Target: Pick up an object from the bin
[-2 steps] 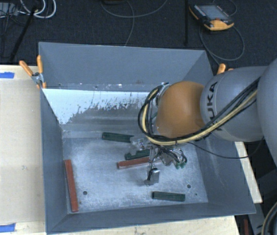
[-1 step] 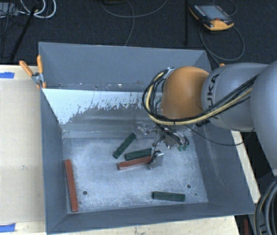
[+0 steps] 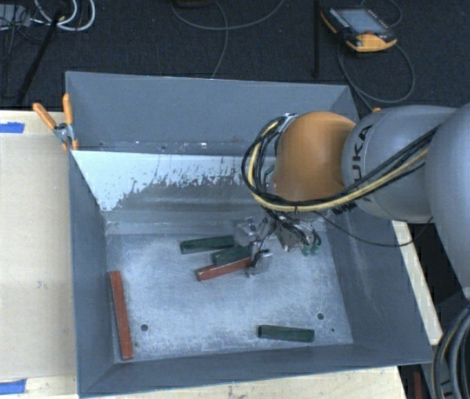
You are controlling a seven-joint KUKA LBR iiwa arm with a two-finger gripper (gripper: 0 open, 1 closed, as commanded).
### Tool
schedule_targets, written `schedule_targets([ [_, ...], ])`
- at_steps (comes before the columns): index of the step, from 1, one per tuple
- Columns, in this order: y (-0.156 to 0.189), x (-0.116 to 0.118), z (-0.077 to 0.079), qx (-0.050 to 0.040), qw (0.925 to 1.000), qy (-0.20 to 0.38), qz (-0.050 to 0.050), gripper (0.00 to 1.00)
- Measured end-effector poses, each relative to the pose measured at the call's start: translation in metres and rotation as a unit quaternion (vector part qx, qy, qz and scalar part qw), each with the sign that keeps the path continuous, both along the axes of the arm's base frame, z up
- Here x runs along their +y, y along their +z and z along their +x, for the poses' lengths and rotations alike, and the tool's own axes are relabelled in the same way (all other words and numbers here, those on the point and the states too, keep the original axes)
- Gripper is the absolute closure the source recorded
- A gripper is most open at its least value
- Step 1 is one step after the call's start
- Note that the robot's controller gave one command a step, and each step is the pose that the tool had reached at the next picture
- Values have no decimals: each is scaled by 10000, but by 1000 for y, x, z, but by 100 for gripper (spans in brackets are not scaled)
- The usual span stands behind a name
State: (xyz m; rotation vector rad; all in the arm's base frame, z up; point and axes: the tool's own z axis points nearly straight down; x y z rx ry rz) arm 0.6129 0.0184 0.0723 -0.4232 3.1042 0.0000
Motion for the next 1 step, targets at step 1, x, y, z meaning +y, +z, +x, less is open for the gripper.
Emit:
schedule_targets([
  [1,-2,0,-2,30,10000,-1,-1,0],
])
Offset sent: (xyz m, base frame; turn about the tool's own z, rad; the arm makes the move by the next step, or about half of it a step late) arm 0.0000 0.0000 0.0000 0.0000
